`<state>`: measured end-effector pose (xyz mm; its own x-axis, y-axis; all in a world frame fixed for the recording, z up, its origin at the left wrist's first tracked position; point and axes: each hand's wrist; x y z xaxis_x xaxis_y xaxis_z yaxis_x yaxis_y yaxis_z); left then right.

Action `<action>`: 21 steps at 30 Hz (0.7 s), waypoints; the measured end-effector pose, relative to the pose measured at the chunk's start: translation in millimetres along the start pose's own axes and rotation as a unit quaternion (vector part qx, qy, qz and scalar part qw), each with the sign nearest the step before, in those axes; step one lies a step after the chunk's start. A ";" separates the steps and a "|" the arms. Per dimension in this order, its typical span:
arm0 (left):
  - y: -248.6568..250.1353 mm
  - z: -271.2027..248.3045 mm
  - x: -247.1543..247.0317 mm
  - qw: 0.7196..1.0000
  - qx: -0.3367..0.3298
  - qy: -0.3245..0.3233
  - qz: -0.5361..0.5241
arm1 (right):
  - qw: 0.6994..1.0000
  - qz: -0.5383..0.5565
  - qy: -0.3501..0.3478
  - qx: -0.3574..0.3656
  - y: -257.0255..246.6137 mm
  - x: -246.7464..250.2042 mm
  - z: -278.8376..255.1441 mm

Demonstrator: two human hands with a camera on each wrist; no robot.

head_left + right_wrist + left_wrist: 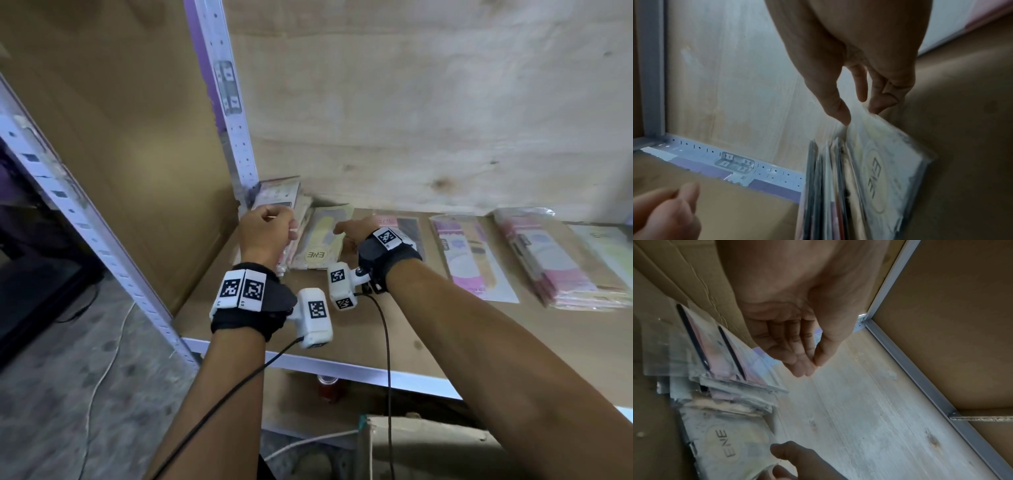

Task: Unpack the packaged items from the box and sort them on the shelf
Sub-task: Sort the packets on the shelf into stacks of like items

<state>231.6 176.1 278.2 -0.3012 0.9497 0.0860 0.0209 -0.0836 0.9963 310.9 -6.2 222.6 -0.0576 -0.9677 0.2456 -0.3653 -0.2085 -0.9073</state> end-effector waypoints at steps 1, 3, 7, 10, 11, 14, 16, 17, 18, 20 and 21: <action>-0.3 -1.2 0.1 1.000 0.001 0.000 0.001 | 1.000 -0.004 -0.008 0.004 -2.0 -1.3 -1.7; -0.9 -3.3 2.8 1.000 0.007 0.003 -0.001 | 0.999 -0.023 -0.023 0.025 -5.9 -6.3 -3.3; -2.7 -9.1 11.1 1.000 -0.001 0.009 -0.007 | 0.996 -0.056 -0.025 0.063 -9.6 -15.5 -7.3; -3.5 -17.7 9.1 1.000 -0.023 -0.008 0.006 | 0.994 -0.070 -0.004 0.084 -8.1 -7.7 -18.6; -2.7 -20.0 6.6 1.000 -0.028 -0.009 0.008 | 0.993 -0.076 0.005 0.093 -7.6 -3.3 -24.2; 3.0 -24.5 -9.3 0.999 -0.040 -0.003 0.034 | 0.990 -0.069 0.013 0.124 -0.2 18.8 -46.5; 7.1 -30.3 -25.6 0.996 -0.067 -0.008 0.061 | 0.990 -0.013 -0.010 0.142 5.5 40.5 -69.5; 8.8 -33.1 -34.2 0.993 -0.088 -0.008 0.074 | 0.988 0.037 -0.033 0.146 7.2 52.6 -82.1; 10.7 -36.4 -43.0 0.991 -0.105 -0.008 0.088 | 0.984 0.074 -0.062 0.151 8.7 66.2 -94.5; 16.1 -41.5 -60.3 0.984 -0.132 -0.004 0.116 | 0.976 0.099 -0.102 0.163 13.2 94.2 -112.2; 18.1 -42.3 -68.1 0.980 -0.143 -0.001 0.137 | 0.975 0.092 -0.107 0.170 16.5 107.3 -118.5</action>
<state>212.1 97.1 290.1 -0.3198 0.8806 0.3498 -0.1669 -0.4157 0.8940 188.6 -96.6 274.4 0.1163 -0.9929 0.0247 -0.0354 -0.0289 -0.9990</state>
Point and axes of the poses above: each hand's wrist, its own z-axis towards the middle knuckle, its own x-axis out of the back of the hand, y = z × x, and after that the axes turned 1 degree about x, right-handed
